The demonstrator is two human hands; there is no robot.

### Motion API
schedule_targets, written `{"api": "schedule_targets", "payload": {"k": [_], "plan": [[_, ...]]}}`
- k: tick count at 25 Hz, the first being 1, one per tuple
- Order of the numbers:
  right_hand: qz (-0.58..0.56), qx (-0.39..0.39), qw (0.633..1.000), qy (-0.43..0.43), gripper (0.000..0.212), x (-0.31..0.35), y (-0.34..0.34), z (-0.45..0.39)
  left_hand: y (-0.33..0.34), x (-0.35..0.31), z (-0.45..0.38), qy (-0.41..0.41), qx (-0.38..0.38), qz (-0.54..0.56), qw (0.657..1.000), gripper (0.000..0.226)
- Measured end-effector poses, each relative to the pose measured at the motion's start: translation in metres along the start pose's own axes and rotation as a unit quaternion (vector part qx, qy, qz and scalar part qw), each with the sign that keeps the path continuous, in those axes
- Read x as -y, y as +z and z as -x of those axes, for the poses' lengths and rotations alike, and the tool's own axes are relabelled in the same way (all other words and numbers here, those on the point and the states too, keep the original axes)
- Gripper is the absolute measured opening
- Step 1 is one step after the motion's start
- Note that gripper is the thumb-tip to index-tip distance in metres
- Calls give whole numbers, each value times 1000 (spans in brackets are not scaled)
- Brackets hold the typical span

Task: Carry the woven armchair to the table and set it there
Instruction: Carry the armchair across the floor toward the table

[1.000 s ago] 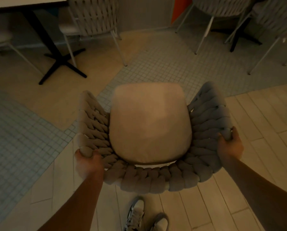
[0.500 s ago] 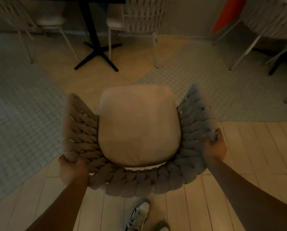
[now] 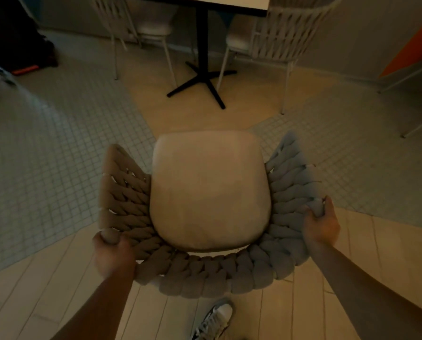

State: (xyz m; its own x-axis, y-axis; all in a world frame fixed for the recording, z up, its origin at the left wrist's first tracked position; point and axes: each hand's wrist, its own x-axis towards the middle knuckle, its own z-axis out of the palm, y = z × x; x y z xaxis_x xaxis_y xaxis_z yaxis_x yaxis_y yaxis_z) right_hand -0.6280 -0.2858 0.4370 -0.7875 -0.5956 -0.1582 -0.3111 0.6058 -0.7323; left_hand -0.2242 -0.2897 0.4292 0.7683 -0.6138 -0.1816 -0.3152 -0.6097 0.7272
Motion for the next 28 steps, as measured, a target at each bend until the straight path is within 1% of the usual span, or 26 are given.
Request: {"api": "schedule_targets", "payload": {"k": [6, 9, 13, 16, 18, 25, 28], "plan": [[16, 19, 999, -31, 62, 18, 20, 9, -17, 20, -9, -23, -28, -1, 999, 44], [21, 41, 998, -45, 63, 27, 30, 6, -22, 23, -12, -44, -41, 2, 998, 40], [18, 40, 998, -41, 64, 37, 41, 6, -23, 21, -25, -51, -31, 20, 998, 40], [19, 39, 998, -52, 63, 41, 43, 9, -20, 19, -31, -73, -36, 24, 996, 39], [19, 46, 998, -38, 65, 44, 46, 10, -21, 16, -36, -79, -32, 27, 996, 38], [-5, 29, 999, -27, 65, 71, 73, 22, -19, 1, -87, -41, -19, 20, 999, 41], [4, 37, 998, -42, 63, 91, 91, 12, -11, -8, -107, -52, -23, 26, 998, 37]]}}
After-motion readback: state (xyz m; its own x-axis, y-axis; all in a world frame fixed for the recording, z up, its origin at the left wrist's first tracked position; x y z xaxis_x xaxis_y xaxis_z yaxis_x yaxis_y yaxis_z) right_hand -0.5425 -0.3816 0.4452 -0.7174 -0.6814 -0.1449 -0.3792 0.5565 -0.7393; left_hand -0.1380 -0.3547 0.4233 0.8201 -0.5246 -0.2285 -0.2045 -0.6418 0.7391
